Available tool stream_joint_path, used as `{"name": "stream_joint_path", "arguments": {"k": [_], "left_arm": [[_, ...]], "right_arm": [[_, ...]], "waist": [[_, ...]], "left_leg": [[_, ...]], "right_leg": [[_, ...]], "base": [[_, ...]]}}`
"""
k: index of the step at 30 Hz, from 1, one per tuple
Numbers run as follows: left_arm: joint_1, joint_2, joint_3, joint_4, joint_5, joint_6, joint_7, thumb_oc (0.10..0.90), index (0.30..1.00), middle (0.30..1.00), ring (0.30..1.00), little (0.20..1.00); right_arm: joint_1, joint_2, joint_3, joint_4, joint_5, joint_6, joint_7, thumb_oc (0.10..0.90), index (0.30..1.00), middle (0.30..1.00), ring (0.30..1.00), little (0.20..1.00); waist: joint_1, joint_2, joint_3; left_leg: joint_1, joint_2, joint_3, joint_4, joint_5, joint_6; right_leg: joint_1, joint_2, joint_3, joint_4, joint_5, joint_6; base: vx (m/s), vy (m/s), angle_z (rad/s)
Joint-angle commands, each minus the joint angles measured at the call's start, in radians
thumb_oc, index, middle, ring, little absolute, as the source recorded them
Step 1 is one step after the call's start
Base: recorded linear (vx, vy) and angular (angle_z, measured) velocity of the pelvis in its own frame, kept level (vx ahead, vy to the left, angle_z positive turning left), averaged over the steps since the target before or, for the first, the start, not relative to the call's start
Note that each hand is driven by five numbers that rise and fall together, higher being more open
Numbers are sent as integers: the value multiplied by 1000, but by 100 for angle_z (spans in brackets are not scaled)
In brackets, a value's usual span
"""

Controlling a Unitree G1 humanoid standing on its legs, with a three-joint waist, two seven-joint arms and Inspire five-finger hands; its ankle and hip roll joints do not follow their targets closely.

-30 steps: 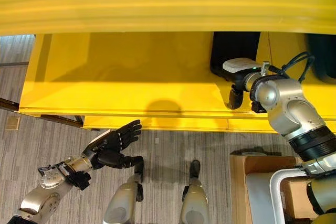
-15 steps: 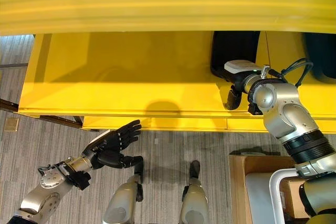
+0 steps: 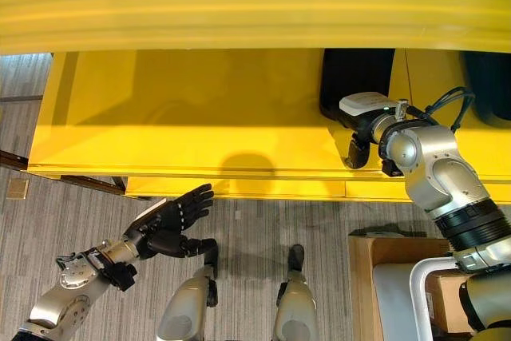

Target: Move parts from the plastic box to the shelf.

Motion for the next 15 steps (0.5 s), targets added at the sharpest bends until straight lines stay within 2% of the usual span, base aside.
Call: {"name": "stream_joint_path", "arguments": {"k": [1,9,15], "left_arm": [[49,1,55,-121,-27,-88,-50,900,1000,1000,1000,1000],[55,1,62,-119,-30,-92,-52,900,1000,1000,1000,1000],[54,1,61,-115,-28,-96,-55,900,1000,1000,1000,1000]], "right_arm": [[30,-106,27,17,-63,-12,14,900,1000,1000,1000,1000],[58,-118,19,-13,-75,-39,22,900,1000,1000,1000,1000],[72,-124,11,-38,-81,-19,43,900,1000,1000,1000,1000]], "waist": [[4,-42,-59],[-1,-40,-62],[-3,-42,-64]], "left_leg": [[-24,27,22,146,-158,28],[-23,33,26,133,-148,24],[-24,34,27,131,-146,23]], "right_leg": [[-10,30,26,109,-139,-43],[-12,34,26,107,-141,-43],[-15,36,26,109,-142,-44]], "base": [[0,0,0],[0,0,0],[0,0,0]]}}
